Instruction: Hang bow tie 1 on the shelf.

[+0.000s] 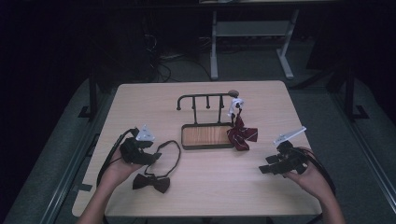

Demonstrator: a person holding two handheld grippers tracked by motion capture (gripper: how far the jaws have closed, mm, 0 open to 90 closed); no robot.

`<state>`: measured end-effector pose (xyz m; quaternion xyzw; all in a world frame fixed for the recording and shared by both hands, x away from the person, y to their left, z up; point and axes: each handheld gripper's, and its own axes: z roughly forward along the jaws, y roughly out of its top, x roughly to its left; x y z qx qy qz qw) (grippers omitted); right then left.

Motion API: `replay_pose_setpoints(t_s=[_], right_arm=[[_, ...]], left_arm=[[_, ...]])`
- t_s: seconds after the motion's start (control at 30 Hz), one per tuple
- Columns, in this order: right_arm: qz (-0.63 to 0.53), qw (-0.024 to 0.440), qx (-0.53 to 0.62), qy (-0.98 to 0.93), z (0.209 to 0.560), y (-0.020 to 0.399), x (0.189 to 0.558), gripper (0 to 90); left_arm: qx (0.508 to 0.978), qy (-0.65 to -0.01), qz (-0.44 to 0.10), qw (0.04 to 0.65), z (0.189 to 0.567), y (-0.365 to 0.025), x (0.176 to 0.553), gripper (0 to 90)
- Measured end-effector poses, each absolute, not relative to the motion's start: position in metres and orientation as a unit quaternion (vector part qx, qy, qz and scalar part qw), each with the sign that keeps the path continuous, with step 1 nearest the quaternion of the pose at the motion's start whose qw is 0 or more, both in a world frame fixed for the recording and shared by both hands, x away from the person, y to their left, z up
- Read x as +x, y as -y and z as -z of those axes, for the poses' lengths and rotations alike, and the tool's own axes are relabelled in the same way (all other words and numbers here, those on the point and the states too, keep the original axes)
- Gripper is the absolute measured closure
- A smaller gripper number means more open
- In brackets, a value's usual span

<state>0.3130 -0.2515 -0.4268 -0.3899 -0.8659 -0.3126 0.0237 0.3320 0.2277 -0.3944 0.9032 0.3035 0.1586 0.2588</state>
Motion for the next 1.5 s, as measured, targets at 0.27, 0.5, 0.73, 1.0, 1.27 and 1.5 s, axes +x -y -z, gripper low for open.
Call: replay_pose_setpoints(t_s=[0.27,0.5,0.73,1.0,1.27,1.5], right_arm=[[0.317,0.021,-0.387,0.866,0.426,0.252,0.312,41.1],[0.316,0.021,-0.385,0.867,0.43,0.252,0.313,40.4],[0.311,0.025,-0.379,0.871,0.434,0.248,0.312,40.1],[0.315,0.022,-0.374,0.872,0.434,0.247,0.312,40.1],[0.32,0.018,-0.375,0.87,0.432,0.249,0.312,40.2],[0.323,0.019,-0.375,0.869,0.43,0.248,0.311,40.5]], left_arm=[[0.909,-0.311,-0.148,0.237,0.399,-0.224,0.353,50.5],[0.91,-0.328,-0.129,0.22,0.404,-0.221,0.369,56.3],[0.917,-0.333,-0.111,0.191,0.412,-0.219,0.387,59.0],[0.92,-0.338,-0.095,0.172,0.422,-0.217,0.395,63.5],[0.921,-0.346,-0.08,0.162,0.432,-0.216,0.402,69.3],[0.923,-0.347,-0.066,0.151,0.436,-0.217,0.405,75.1]])
